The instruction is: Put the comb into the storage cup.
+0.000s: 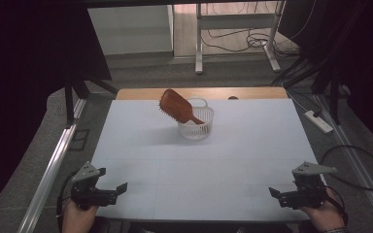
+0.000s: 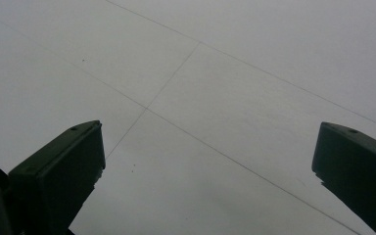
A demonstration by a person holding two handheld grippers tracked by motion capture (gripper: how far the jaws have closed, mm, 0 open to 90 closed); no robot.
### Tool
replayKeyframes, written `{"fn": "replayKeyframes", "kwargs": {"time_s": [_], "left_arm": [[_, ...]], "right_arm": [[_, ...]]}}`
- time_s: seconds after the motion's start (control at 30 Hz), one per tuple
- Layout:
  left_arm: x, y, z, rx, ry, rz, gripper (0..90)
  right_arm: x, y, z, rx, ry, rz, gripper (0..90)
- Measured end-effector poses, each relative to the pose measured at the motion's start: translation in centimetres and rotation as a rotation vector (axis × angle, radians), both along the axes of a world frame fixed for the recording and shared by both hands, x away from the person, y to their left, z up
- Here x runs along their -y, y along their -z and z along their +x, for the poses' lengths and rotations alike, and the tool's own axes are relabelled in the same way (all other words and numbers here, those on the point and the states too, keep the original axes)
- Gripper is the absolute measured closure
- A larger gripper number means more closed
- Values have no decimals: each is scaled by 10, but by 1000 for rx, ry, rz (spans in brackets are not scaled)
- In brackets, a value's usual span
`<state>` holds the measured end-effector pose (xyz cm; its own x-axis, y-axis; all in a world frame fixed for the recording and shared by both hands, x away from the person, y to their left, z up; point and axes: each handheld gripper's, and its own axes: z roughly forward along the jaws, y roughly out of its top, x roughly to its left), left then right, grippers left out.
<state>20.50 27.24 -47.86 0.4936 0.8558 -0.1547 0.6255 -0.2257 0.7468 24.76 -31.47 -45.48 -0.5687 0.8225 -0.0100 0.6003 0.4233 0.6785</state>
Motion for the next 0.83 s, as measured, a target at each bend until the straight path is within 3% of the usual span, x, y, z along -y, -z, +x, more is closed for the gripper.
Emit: {"fn": "replayKeyframes", "kwargs": {"time_s": [0.53, 0.83], "left_arm": [[1, 0, -4, -18, -10, 48, 0], [2, 0, -3, -25, -5, 44, 0]], "right_arm": [[-1, 0, 0, 0, 2, -5, 0], [-1, 1, 0, -1, -1, -13, 0]]}}
